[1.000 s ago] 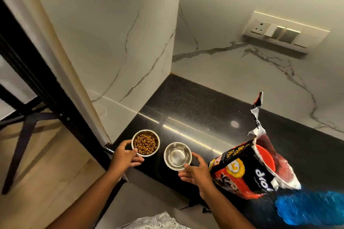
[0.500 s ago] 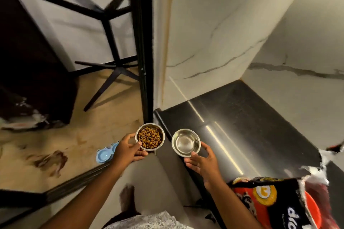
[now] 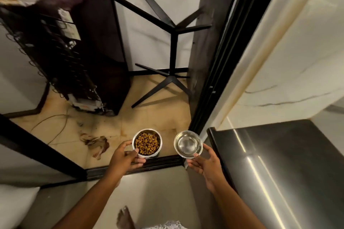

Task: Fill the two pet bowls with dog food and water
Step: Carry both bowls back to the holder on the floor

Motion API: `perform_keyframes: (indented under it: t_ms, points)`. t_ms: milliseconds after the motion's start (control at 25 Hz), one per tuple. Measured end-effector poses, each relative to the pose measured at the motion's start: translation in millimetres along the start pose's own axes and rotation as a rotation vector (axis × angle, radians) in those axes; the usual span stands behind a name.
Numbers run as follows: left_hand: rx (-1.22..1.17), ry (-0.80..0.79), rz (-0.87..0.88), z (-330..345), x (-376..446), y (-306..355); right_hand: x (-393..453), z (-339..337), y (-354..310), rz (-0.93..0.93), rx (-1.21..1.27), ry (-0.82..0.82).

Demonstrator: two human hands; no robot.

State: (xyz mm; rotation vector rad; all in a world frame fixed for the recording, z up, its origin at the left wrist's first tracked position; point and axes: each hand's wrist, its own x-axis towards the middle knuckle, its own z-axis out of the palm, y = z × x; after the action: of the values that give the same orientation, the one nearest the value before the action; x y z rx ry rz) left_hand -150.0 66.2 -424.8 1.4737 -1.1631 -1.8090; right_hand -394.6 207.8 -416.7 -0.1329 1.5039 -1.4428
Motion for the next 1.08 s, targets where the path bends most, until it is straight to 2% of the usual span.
perform_keyframes:
  t_ms: [240,560,920,1080]
  points:
    - [0.003,-0.021,0.006,-67.0,51.3,25.7,25.5,84.9,14.4,0.0,-0.024,0.002]
    - [0.036,-0.045,-0.025,-119.7,115.0,35.4,66.5,160.9,34.7,0.04,-0.039,0.064]
    - [0.058,0.089,-0.178,-131.4,196.3,-11.4,141.1,186.5,68.6,0.106,-0.105,0.124]
    - [0.065,0.088,-0.261,-117.2,251.0,-40.6,191.9,178.7,86.6,0.148,-0.164,0.127]
